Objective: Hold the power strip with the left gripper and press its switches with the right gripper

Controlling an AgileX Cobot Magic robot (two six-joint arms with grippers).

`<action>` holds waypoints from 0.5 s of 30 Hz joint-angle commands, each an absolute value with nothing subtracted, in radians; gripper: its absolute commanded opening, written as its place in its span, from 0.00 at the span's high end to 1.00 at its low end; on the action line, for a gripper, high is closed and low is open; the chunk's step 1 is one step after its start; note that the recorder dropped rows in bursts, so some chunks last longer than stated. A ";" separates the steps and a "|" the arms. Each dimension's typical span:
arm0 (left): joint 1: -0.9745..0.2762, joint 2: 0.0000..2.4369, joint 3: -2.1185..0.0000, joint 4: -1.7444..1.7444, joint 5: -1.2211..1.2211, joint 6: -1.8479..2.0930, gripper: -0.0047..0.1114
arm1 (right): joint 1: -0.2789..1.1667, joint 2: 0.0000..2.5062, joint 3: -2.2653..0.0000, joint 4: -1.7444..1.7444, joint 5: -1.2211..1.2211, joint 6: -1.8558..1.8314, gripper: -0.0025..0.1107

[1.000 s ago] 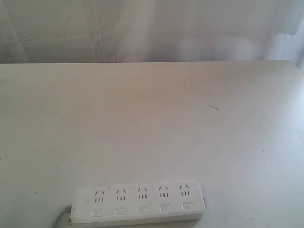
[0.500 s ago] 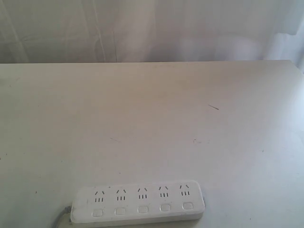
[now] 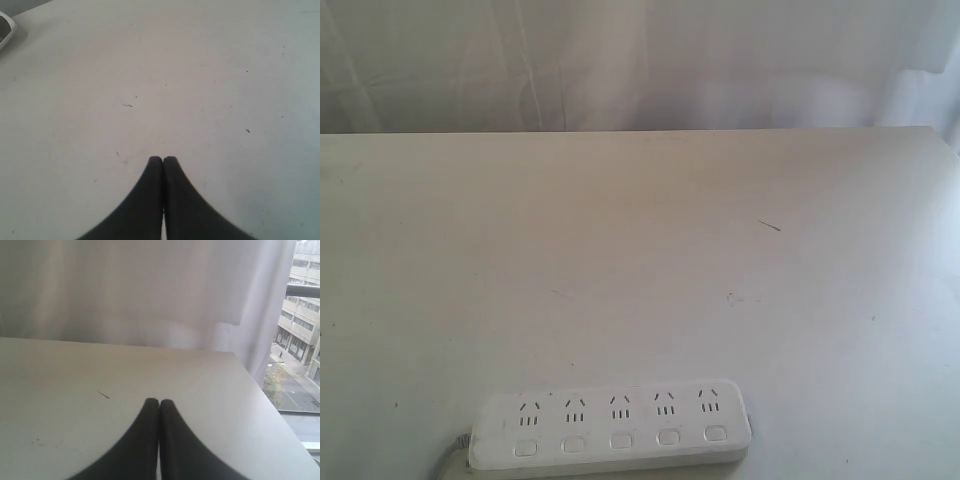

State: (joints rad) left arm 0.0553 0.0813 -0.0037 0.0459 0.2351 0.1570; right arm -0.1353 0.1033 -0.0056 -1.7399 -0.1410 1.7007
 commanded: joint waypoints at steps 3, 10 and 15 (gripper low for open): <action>0.056 0.076 0.000 0.035 0.233 0.157 0.96 | -0.142 0.108 0.000 -1.744 -0.139 1.696 0.98; 0.056 0.076 0.000 0.035 0.233 0.157 0.96 | -0.142 0.108 0.000 -1.284 -0.107 1.201 0.98; 0.056 0.076 0.000 0.035 0.233 0.157 0.96 | -0.142 0.108 0.000 -0.690 -0.159 0.586 0.98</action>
